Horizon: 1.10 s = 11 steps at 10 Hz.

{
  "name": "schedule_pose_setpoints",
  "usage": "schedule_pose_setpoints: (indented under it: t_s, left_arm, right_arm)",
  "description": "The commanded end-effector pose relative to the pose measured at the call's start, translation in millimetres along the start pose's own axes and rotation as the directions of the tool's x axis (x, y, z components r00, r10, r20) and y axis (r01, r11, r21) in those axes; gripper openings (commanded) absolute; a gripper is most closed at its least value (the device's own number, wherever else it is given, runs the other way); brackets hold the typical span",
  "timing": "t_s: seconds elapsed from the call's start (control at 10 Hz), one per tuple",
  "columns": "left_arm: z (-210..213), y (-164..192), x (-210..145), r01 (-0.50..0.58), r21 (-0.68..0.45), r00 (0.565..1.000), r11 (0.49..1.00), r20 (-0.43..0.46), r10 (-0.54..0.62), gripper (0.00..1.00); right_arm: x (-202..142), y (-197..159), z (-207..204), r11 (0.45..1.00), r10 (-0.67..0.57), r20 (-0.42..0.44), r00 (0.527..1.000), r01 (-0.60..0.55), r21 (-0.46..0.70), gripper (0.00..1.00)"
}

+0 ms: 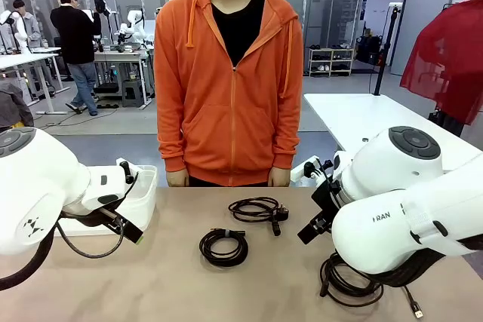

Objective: Organize and store the cables.
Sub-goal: Place the Power Cable into the Organizing box.

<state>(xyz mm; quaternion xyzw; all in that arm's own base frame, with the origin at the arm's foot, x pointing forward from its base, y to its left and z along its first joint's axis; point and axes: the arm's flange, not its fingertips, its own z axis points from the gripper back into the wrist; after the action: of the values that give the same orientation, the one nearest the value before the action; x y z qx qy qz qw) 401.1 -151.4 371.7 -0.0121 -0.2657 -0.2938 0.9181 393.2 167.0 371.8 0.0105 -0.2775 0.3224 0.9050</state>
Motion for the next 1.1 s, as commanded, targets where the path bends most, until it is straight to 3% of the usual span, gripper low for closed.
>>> schedule_pose_setpoints:
  t_s: [0.0,0.5,1.0]
  left_arm:
    - [0,1,0,-0.001,0.0,1.0,1.0,0.0,0.001,1.0]
    - [0,0,0,0.0,0.0,1.0,1.0,0.0,0.0,1.0]
    - [93,18,3,0.027,-0.156,0.999,0.987,-0.024,-0.031,1.0]
  right_arm:
    - [0,0,0,1.0,-0.002,0.0,1.0,0.002,0.0,1.0]
    - [5,-7,11,1.0,-0.023,0.019,1.0,0.022,0.007,1.0]
    - [21,-54,80,0.999,-0.013,-0.005,1.0,0.013,0.05,1.0]
